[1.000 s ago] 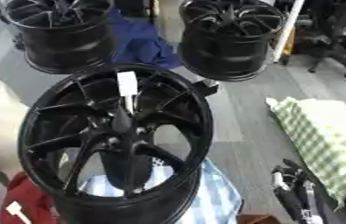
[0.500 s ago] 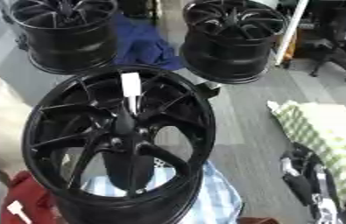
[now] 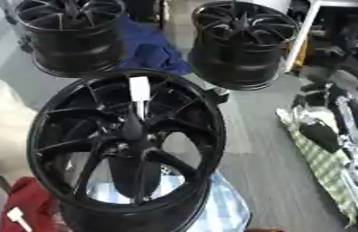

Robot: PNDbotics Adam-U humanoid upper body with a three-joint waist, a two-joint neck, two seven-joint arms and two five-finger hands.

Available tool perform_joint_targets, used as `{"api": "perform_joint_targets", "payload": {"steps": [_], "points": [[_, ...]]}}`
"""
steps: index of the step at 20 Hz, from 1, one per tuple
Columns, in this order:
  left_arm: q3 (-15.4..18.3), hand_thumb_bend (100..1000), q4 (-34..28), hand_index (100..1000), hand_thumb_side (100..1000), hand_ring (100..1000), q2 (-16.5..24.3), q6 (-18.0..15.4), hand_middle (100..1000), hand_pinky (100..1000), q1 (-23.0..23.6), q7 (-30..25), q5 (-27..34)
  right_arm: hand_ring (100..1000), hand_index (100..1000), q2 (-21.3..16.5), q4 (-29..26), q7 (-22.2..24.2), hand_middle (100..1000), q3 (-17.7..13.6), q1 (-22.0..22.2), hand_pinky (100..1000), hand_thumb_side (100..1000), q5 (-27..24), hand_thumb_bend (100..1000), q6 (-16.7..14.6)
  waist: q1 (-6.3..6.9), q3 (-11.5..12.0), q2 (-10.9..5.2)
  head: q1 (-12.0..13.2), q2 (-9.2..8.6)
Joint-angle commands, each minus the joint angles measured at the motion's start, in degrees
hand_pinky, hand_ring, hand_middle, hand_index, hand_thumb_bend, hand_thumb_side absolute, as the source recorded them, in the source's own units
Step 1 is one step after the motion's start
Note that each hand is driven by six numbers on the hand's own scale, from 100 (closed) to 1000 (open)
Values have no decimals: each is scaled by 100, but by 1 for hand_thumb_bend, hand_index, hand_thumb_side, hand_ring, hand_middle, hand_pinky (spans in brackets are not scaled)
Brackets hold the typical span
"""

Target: Pull the pin out of the wheel hub.

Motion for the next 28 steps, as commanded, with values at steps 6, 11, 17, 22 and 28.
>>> {"api": "perform_joint_targets", "payload": {"steps": [6, 11, 17, 22, 28], "points": [[-149, 100, -91, 790, 628, 584, 77, -45, 590, 588, -118, -159, -4, 769, 955, -1382, -217, 777, 794, 916, -1184, 763, 428, 155, 100, -252, 89, 325, 6, -364, -14], [-170, 100, -78, 789, 626, 585, 98, -80, 590, 588, -174, -184, 0, 801, 967, -965, 430, 1248, 823, 1561, -1950, 777, 455, 104, 121, -317, 100, 461, 60, -481, -14], [-174, 100, -57, 788, 624, 585, 113, -117, 590, 588, -217, -186, 16, 836, 975, -17, 1405, 1850, 855, 1855, -2929, 789, 445, 251, 192, -269, 114, 532, 128, -570, -14], [-163, 100, -51, 788, 623, 587, 99, -135, 591, 588, -256, -172, 25, 860, 982, 722, 2300, 2545, 871, 1896, -3767, 799, 462, 292, 240, -216, 138, 540, 176, -616, -27], [-163, 100, -52, 788, 623, 588, 61, -134, 591, 588, -277, -171, 37, 867, 986, 1341, 3299, 4515, 874, 1208, -4255, 806, 474, 390, 283, -615, 172, 568, 190, -628, -76]]}}
